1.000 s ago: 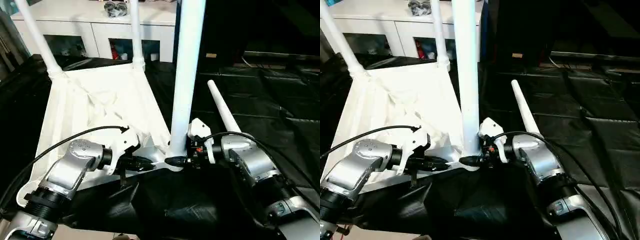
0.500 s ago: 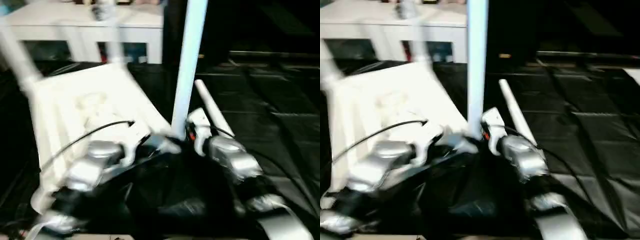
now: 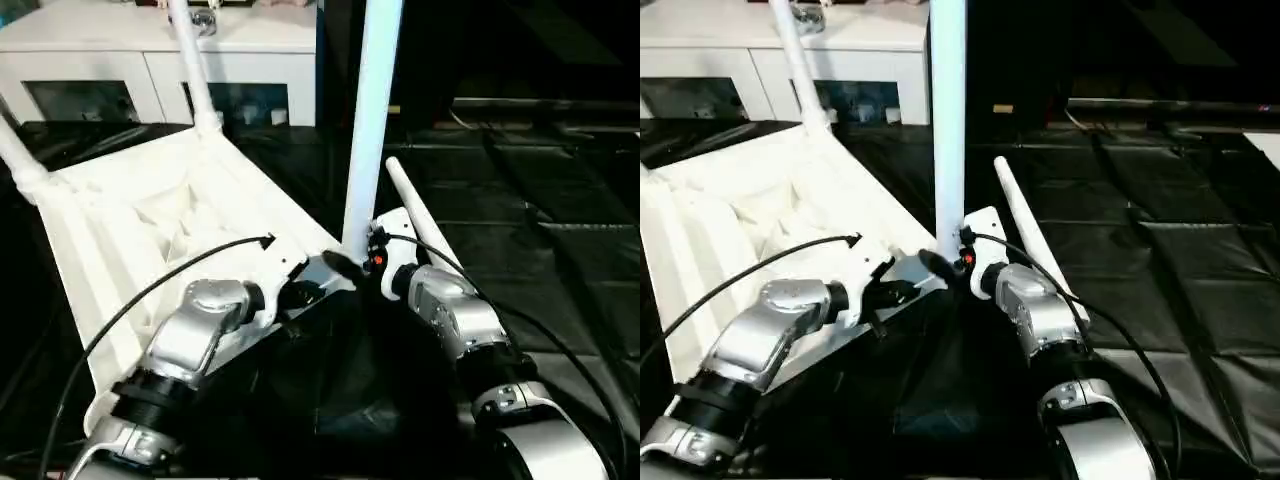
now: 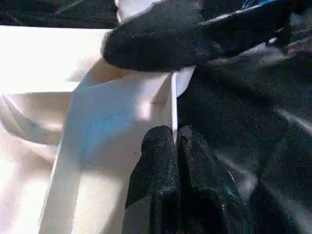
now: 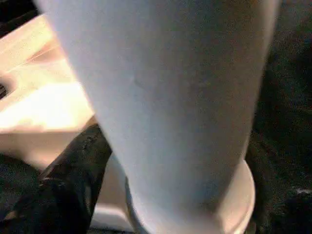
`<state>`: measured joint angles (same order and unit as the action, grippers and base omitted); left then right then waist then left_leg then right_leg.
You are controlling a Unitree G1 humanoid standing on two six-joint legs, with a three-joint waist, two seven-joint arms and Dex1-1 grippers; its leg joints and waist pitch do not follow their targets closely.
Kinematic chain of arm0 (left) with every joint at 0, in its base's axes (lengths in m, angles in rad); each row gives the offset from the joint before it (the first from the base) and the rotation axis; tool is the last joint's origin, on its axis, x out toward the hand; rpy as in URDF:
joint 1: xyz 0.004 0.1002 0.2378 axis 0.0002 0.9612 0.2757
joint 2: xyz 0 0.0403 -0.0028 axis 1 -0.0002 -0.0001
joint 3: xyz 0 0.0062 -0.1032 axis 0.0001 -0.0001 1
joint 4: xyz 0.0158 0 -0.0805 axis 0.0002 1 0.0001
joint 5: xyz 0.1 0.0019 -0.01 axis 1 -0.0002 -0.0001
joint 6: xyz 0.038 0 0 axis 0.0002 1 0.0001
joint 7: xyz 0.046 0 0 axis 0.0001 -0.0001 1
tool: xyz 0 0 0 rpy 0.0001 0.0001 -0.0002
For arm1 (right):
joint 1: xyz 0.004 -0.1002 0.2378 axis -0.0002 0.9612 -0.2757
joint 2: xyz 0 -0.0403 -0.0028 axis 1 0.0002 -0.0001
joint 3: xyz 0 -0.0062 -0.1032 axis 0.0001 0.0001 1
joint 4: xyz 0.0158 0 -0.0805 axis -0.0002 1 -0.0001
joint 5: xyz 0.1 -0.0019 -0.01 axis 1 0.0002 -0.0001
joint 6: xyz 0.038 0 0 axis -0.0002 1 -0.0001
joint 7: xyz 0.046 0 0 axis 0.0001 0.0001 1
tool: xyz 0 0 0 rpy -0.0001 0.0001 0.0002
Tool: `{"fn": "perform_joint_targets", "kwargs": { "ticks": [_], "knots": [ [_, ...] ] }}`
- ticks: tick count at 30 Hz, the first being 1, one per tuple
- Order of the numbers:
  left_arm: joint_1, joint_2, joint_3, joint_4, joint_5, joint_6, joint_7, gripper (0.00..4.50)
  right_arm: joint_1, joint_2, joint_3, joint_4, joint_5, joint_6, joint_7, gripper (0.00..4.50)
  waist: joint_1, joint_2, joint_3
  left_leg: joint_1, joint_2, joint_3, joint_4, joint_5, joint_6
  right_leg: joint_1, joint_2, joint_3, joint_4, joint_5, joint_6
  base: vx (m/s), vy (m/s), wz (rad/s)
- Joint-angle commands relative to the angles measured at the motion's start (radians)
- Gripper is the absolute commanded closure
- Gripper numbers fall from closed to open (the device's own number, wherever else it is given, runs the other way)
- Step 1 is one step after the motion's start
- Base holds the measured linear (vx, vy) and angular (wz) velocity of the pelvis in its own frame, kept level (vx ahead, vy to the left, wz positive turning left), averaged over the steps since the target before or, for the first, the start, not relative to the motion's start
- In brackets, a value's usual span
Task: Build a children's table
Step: Rotate leg to tighten
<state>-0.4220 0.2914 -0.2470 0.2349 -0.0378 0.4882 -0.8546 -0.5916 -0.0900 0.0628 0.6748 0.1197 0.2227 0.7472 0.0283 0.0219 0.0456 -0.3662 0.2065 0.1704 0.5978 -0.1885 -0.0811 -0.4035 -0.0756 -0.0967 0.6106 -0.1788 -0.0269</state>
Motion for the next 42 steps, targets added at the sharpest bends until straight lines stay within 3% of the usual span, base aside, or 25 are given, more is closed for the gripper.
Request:
{"fn": "perform_joint_targets", "kwargs": {
  "ticks": [1, 4, 5, 7, 11, 12, 14, 22, 31, 35, 36, 37, 40, 42],
  "knots": [
    [-0.007, 0.005, -0.044, -0.071, -0.066, -0.065, -0.115, 4.5, 0.023, 0.004, 0.11, -0.068, 0.044, 0.034, 0.203, 0.41, 0.006, 0.003, -0.064, 0.002, 0.024, -0.005, -0.066, -0.175, 0.072, 0.059, -0.064, 0.055, -0.074, -0.196, -0.201, 0.0, 0.0, 0.0],
    [0.004, 0.034, -0.038, -0.083, -0.084, -0.079, -0.167, 4.5, 0.038, -0.045, 0.126, -0.106, 0.055, 0.049, 0.292, 0.41, 0.012, 0.004, -0.063, 0.008, 0.026, -0.002, -0.066, -0.166, 0.079, 0.053, -0.062, 0.056, -0.072, -0.162, -0.219, 0.0, 0.0, 0.0],
    [0.012, 0.052, -0.035, -0.092, -0.094, -0.085, -0.202, 4.5, 0.046, -0.075, 0.139, -0.126, 0.059, 0.057, 0.341, 0.41, 0.02, 0.004, -0.064, 0.016, 0.027, 0.0, -0.065, -0.179, 0.073, 0.051, -0.062, 0.056, -0.073, -0.176, -0.224, 0.0, 0.0, 0.0],
    [0.023, 0.078, -0.033, -0.106, -0.111, -0.09, -0.25, 4.5, 0.056, -0.113, 0.154, -0.145, 0.062, 0.066, 0.397, 0.41, 0.029, 0.004, -0.06, 0.009, 0.029, -0.001, -0.069, -0.192, 0.064, 0.055, -0.063, 0.055, -0.073, -0.21, -0.215, 0.0, 0.0, 0.0],
    [0.037, 0.131, -0.034, -0.122, -0.134, -0.081, -0.335, 4.5, 0.066, -0.166, 0.169, -0.164, 0.051, 0.072, 0.469, 0.41, 0.033, 0.003, -0.06, 0.01, 0.028, 0.0, -0.07, -0.198, 0.054, 0.053, -0.064, 0.057, -0.074, -0.228, -0.207, 0.0, 0.0, 0.0],
    [0.039, 0.145, -0.035, -0.12, -0.137, -0.085, -0.352, 4.5, 0.071, -0.178, 0.175, -0.172, 0.048, 0.072, 0.485, 0.65, 0.034, 0.003, -0.059, 0.009, 0.028, 0.0, -0.069, -0.197, 0.054, 0.052, -0.064, 0.057, -0.075, -0.234, -0.204, 0.0, 0.0, 0.0],
    [0.04, 0.17, -0.038, -0.113, -0.141, -0.093, -0.384, 4.5, 0.08, -0.205, 0.188, -0.191, 0.042, 0.079, 0.516, 0.65, 0.037, 0.003, -0.06, 0.01, 0.027, -0.001, -0.069, -0.192, 0.053, 0.053, -0.064, 0.057, -0.075, -0.235, -0.201, 0.0, 0.0, 0.0],
    [0.037, 0.178, -0.036, -0.104, -0.142, -0.099, -0.401, 4.5, 0.092, -0.216, 0.206, -0.222, 0.04, 0.088, 0.525, 1.5, 0.05, 0.004, -0.059, 0.011, 0.028, -0.002, -0.072, -0.207, 0.033, 0.052, -0.064, 0.058, -0.079, -0.274, -0.182, 0.0, 0.0, 0.0],
    [0.038, 0.161, -0.036, -0.1, -0.143, -0.104, -0.375, 4.5, 0.115, -0.206, 0.225, -0.248, 0.041, 0.104, 0.516, 1.75, 0.051, 0.004, -0.061, 0.01, 0.028, -0.002, -0.071, -0.187, 0.038, 0.053, -0.064, 0.057, -0.075, -0.241, -0.187, 0.0, 0.0, 0.0],
    [0.022, 0.096, -0.017, -0.078, -0.12, -0.098, -0.267, 4.5, 0.115, -0.134, 0.179, -0.196, 0.031, 0.085, 0.364, 1.76, 0.047, 0.002, -0.059, 0.008, 0.026, -0.003, -0.073, -0.196, 0.024, 0.053, -0.065, 0.057, -0.079, -0.264, -0.18, 0.0, 0.0, 0.0],
    [-0.007, 0.032, -0.011, -0.041, -0.086, -0.085, -0.156, 4.5, 0.086, -0.065, 0.136, -0.109, -0.002, 0.059, 0.174, 1.76, 0.043, 0.002, -0.06, 0.008, 0.025, -0.003, -0.073, -0.202, 0.02, 0.053, -0.067, 0.057, -0.081, -0.287, -0.172, 0.0, 0.0, 0.0],
    [-0.012, 0.023, -0.009, -0.035, -0.081, -0.084, -0.14, 4.5, 0.082, -0.056, 0.13, -0.096, -0.007, 0.056, 0.147, 1.76, 0.035, 0.001, -0.052, 0.012, 0.023, -0.002, -0.075, -0.232, 0.005, 0.046, -0.067, 0.055, -0.091, -0.349, -0.162, 0.0, 0.0, 0.0],
    [-0.022, -0.001, -0.006, -0.022, -0.071, -0.078, -0.101, 4.5, 0.071, -0.034, 0.116, -0.067, -0.015, 0.047, 0.085, 1.76, 0.022, -0.002, -0.057, 0.007, 0.021, -0.008, -0.075, -0.236, 0.003, 0.057, -0.069, 0.053, -0.092, -0.378, -0.14, 0.0, 0.0, 0.0],
    [-0.076, -0.112, 0.023, 0.046, -0.048, -0.069, 0.07, 4.5, 0.001, 0.067, 0.065, 0.065, -0.027, 0.061, -0.156, 1.76, 0.007, 0.005, -0.053, 0.008, 0.016, -0.006, -0.072, -0.252, 0.004, 0.049, -0.067, 0.052, -0.097, -0.412, -0.138, 0.0, 0.0, 0.0]
  ]
}}
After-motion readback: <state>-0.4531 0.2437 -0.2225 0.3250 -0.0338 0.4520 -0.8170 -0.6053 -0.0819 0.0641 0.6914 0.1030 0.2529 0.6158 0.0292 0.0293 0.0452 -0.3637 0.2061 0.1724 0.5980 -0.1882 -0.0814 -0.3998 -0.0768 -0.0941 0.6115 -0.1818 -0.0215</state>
